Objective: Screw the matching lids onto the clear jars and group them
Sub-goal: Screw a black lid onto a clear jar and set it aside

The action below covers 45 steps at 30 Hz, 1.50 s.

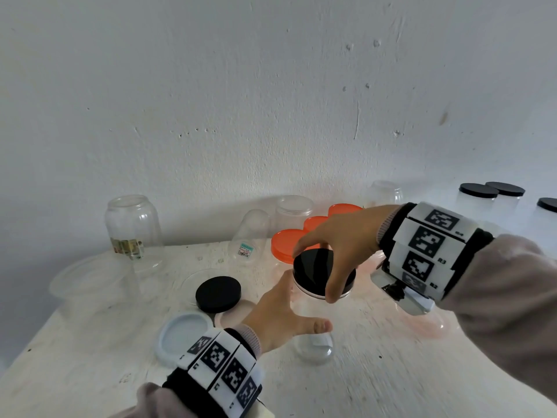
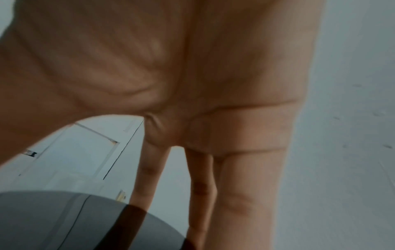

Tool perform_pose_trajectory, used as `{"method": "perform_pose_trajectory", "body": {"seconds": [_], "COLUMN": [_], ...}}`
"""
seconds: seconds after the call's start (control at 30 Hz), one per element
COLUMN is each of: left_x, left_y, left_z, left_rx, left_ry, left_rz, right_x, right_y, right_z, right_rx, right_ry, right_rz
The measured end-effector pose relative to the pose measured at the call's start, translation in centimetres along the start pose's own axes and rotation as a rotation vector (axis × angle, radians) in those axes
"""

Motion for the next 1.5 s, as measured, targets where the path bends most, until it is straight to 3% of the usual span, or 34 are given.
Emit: {"method": "perform_pose_trajectory", "body": {"seconds": [0.33,0.73,0.97,1.5], "left_x": [0.0,-0.2,-0.41,-0.92], "left_y": [-0.07,-0.57,-0.48,-0.28], "left_z": [-0.05,-0.36,-0.4,0.09], "left_rx": [-0.004,0.009,0.11,0.072], "left_ry": [0.005,0.007,0.006,0.013], "left_rz": [-0.011,-0.053,-0.022,-0.023], "right_x": [-0.13,-0.23,-0.13,0.06], "right_y": [0.1,0.53,0.71,0.48], "right_z": [-0.16,-0.15,0.0,0.14], "right_rx": [-0.095,-0.055,-0.035,-0.093], "right_ry": [-0.035,-0.118,-0.227,-0.082], "right_rz": [-0.028,0.01,0.019,-0.012]}}
Point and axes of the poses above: each hand's wrist, its own z-axis away from the middle knuckle, its own y-axis out of the palm, x = y × z, the point moved 6 cm from there along -z, towards the middle knuckle, and after that the axes turned 3 degrees about y, right-handed, at the moved point
